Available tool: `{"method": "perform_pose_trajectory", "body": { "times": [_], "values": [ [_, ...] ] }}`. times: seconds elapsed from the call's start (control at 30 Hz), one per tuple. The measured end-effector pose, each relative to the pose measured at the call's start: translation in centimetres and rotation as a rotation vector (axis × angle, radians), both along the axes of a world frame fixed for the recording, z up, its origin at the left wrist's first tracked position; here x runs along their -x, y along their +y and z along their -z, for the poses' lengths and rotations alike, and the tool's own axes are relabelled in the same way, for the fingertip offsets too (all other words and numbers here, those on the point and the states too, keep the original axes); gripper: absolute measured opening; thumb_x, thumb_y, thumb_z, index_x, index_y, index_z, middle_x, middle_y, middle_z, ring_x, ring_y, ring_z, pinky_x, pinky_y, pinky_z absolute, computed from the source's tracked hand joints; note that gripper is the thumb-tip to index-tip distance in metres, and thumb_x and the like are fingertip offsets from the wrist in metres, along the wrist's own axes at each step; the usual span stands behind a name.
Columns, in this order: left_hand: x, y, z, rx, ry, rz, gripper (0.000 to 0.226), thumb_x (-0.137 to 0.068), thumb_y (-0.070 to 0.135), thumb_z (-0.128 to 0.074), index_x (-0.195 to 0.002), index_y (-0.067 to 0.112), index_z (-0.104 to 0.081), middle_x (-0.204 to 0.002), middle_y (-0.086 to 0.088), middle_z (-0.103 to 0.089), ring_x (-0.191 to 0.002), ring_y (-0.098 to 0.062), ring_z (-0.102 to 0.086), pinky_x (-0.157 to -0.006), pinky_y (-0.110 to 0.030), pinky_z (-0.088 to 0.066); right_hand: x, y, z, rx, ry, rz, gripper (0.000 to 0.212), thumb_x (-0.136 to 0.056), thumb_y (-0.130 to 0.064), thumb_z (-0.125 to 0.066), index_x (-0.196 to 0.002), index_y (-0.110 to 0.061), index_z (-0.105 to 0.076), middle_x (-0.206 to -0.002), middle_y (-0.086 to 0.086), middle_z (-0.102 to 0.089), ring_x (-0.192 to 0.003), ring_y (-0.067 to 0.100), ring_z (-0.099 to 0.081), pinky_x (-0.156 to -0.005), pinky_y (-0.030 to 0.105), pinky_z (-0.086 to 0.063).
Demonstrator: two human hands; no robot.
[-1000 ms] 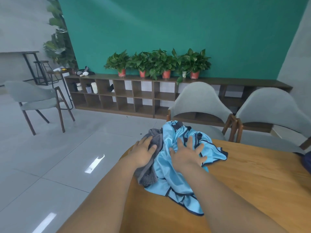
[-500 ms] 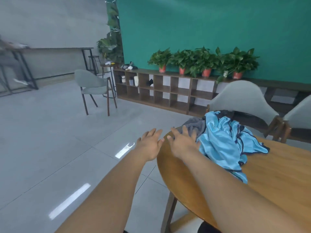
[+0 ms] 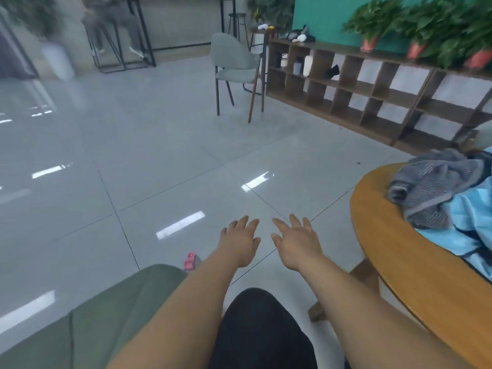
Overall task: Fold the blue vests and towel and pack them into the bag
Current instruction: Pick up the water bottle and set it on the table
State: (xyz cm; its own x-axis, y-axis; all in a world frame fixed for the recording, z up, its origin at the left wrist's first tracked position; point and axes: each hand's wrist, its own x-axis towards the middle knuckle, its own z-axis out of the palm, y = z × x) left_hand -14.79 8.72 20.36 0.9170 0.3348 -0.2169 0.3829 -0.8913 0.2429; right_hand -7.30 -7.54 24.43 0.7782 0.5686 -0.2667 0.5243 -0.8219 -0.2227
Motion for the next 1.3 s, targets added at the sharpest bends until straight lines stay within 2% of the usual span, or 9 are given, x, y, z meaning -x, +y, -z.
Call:
{"method": "perform_pose_trajectory", "body": {
  "times": [0.27,0.4,0.5,0.6,0.73,0.9,1.03,1.17,1.3],
  "values": [
    [4.2,5.9,7.6,-0.026,0.218,-0.137,0.063,-0.109,0.046,-0.042,-0.164,0.026,-0.019,-0.173,-0.009,-0.015,-0.154,-0.038,-0.023,-0.124,-0.053,-0.023,1.4,6.7,7.9,0.070,0.169,-0.150,0.054,-0.111,-0.052,-0.025,-0.164,-0.044,-0.016,-0.175,0.003,-0.004,-0.160,0.033,0.000,-0.125,0.047,-0.021],
    [4.7,9.0,12.4,-0.013,0.305,-0.179,0.064,-0.107,0.044,-0.046,-0.163,0.025,-0.021,-0.172,-0.011,-0.014,-0.156,-0.041,-0.017,-0.126,-0.054,-0.019,1.5,9.8,12.7,0.116,0.248,-0.187,0.053,-0.111,-0.049,-0.029,-0.163,-0.042,-0.020,-0.174,0.003,-0.009,-0.159,0.033,-0.006,-0.122,0.047,-0.028],
    [4.7,10.8,15.7,-0.035,0.345,-0.206,0.058,-0.103,0.040,-0.050,-0.155,0.023,-0.030,-0.167,-0.011,-0.020,-0.152,-0.040,-0.024,-0.122,-0.051,-0.025,1.5,11.9,16.0,0.151,0.315,-0.209,0.055,-0.110,-0.048,-0.034,-0.162,-0.041,-0.022,-0.173,0.003,-0.011,-0.158,0.032,-0.009,-0.120,0.047,-0.031],
    [3.7,12.3,18.5,-0.056,0.390,-0.245,0.056,-0.099,0.034,-0.054,-0.150,0.023,-0.033,-0.163,-0.013,-0.023,-0.147,-0.040,-0.030,-0.115,-0.049,-0.032,1.2,13.7,18.7,0.190,0.378,-0.224,0.058,-0.108,-0.050,-0.039,-0.163,-0.038,-0.023,-0.171,0.003,-0.014,-0.156,0.031,-0.014,-0.118,0.046,-0.033],
    [1.8,14.2,21.8,-0.066,0.363,-0.388,0.067,-0.088,0.026,-0.064,-0.146,0.024,-0.031,-0.157,-0.017,-0.019,-0.133,-0.041,-0.035,-0.100,-0.043,-0.040,0.2,15.5,21.6,0.219,0.431,-0.226,0.058,-0.107,-0.049,-0.042,-0.161,-0.034,-0.027,-0.170,0.004,-0.017,-0.152,0.030,-0.020,-0.114,0.045,-0.037],
    [-0.1,16.5,25.7,0.015,0.418,-0.645,0.074,-0.086,0.023,-0.067,-0.146,0.033,-0.024,-0.161,-0.017,-0.003,-0.135,-0.048,-0.028,-0.099,-0.052,-0.042,-0.7,15.7,24.4,0.159,0.485,-0.188,0.053,-0.106,-0.046,-0.045,-0.157,-0.034,-0.036,-0.163,-0.001,-0.028,-0.144,0.027,-0.035,-0.110,0.044,-0.043],
    [-1.5,17.8,28.1,0.116,0.451,-0.771,0.066,-0.084,0.015,-0.069,-0.135,0.035,-0.032,-0.140,-0.011,-0.016,-0.110,-0.037,-0.035,-0.078,-0.045,-0.047,-1.0,14.8,26.2,0.139,0.535,-0.137,0.052,-0.106,-0.046,-0.046,-0.156,-0.033,-0.039,-0.161,-0.001,-0.029,-0.139,0.026,-0.044,-0.107,0.043,-0.046],
    [-2.0,18.6,29.4,0.085,0.509,-0.710,0.068,-0.082,0.003,-0.068,-0.138,0.028,-0.040,-0.140,-0.013,-0.023,-0.115,-0.041,-0.039,-0.072,-0.039,-0.054,-1.2,13.8,27.1,0.138,0.557,-0.116,0.051,-0.106,-0.047,-0.046,-0.155,-0.032,-0.040,-0.160,-0.003,-0.032,-0.134,0.024,-0.050,-0.105,0.041,-0.047],
    [-1.9,18.0,28.1,0.057,0.513,-0.581,0.071,-0.083,0.006,-0.072,-0.143,0.029,-0.043,-0.137,-0.011,-0.030,-0.111,-0.038,-0.044,-0.070,-0.036,-0.049,-1.1,12.7,26.6,0.141,0.575,-0.088,0.050,-0.106,-0.045,-0.047,-0.154,-0.030,-0.043,-0.158,-0.003,-0.034,-0.130,0.023,-0.053,-0.105,0.039,-0.047]
  ]
}}
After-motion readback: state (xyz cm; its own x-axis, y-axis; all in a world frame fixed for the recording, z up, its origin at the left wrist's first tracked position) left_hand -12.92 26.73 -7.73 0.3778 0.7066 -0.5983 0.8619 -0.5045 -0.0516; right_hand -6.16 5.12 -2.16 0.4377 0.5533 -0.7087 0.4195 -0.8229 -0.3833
